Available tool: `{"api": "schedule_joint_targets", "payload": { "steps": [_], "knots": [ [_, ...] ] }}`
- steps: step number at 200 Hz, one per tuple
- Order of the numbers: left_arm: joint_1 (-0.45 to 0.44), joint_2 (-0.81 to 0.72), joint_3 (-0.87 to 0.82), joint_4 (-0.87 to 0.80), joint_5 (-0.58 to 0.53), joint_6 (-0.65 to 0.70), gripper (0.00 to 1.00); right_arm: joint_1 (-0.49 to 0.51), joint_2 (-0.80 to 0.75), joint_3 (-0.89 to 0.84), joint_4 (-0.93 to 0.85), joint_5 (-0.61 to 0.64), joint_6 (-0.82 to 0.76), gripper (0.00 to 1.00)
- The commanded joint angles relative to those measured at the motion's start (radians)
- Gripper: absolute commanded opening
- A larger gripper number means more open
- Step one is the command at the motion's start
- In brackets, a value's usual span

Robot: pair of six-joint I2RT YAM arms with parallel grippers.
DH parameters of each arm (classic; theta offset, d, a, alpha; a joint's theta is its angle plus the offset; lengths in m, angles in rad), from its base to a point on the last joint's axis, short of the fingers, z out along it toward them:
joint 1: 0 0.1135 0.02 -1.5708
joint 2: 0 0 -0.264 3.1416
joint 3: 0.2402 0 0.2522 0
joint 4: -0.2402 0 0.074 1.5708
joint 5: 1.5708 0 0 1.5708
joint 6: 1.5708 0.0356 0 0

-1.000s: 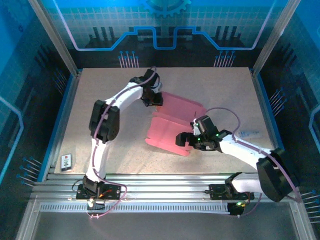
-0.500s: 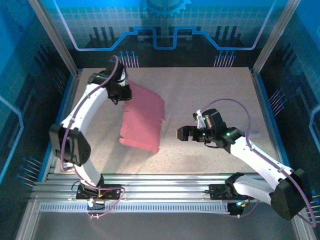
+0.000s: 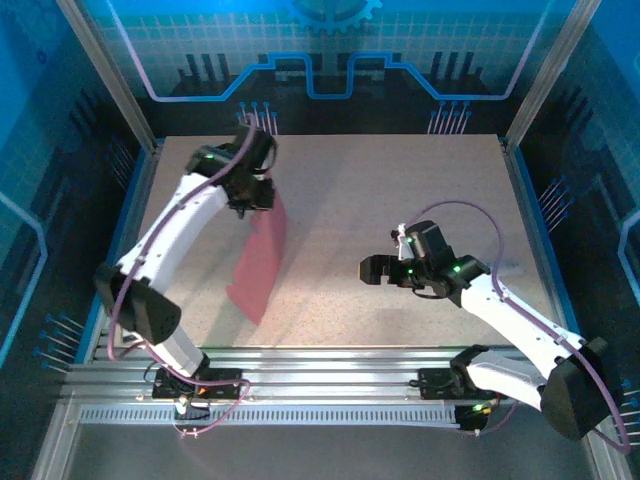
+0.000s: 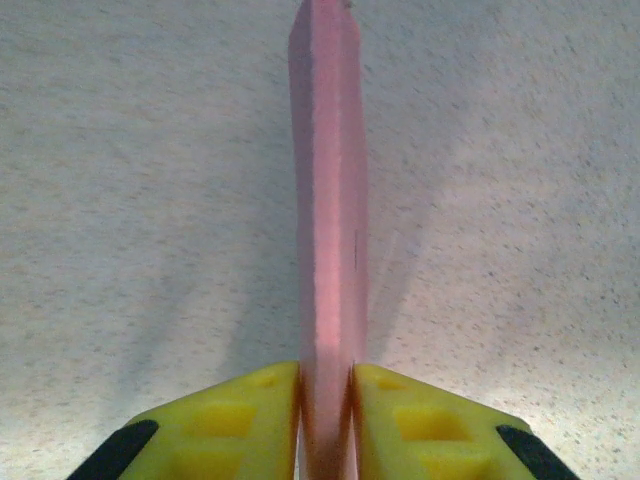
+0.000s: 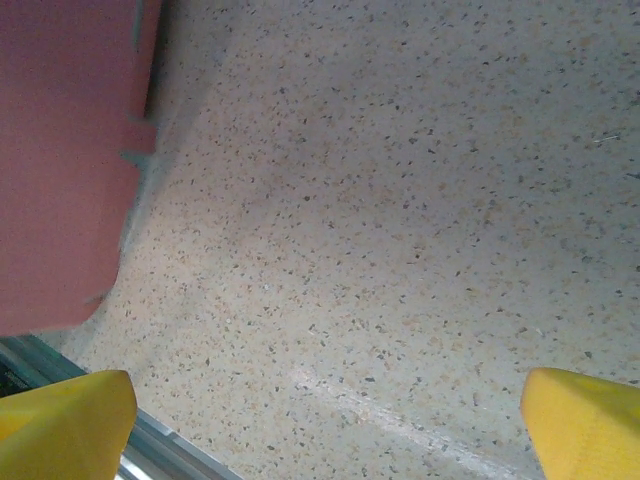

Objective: Fold the paper box

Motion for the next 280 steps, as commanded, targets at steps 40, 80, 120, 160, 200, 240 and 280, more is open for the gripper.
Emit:
{"api": "schedule_joint_targets", "payload": {
  "steps": [40, 80, 120, 160, 200, 240, 280],
  "knots": [
    [-0.19, 0.273, 0.218, 0.024, 0.016, -0.209, 0.28, -0.036, -0.04, 0.0, -0.061, 0.03, -0.009, 1.0],
    [-0.252, 0.411, 0.37, 0.066, 0.105, -0.268, 0.52, -0.082, -0.081, -0.004, -0.1, 0.028, -0.015, 1.0],
    [-0.25, 0.358, 0.29, 0.226, 0.251, -0.27, 0.9, -0.142, -0.124, -0.005, -0.129, -0.021, -0.065, 1.0],
    [-0.182, 0.149, -0.042, 0.445, 0.367, -0.302, 0.99, -0.156, -0.098, 0.019, -0.082, -0.118, -0.103, 1.0],
    [-0.09, -0.064, -0.404, 0.583, 0.384, -0.351, 0.99, -0.123, 0.031, 0.109, -0.026, -0.133, -0.116, 1.0],
    [-0.045, -0.197, -0.693, 0.703, 0.399, -0.46, 0.99, -0.06, 0.267, 0.315, 0.009, -0.132, -0.129, 1.0],
    [-0.043, -0.287, -0.906, 0.852, 0.411, -0.563, 0.99, -0.031, 0.544, 0.56, 0.034, -0.164, -0.135, 1.0]
  ]
}}
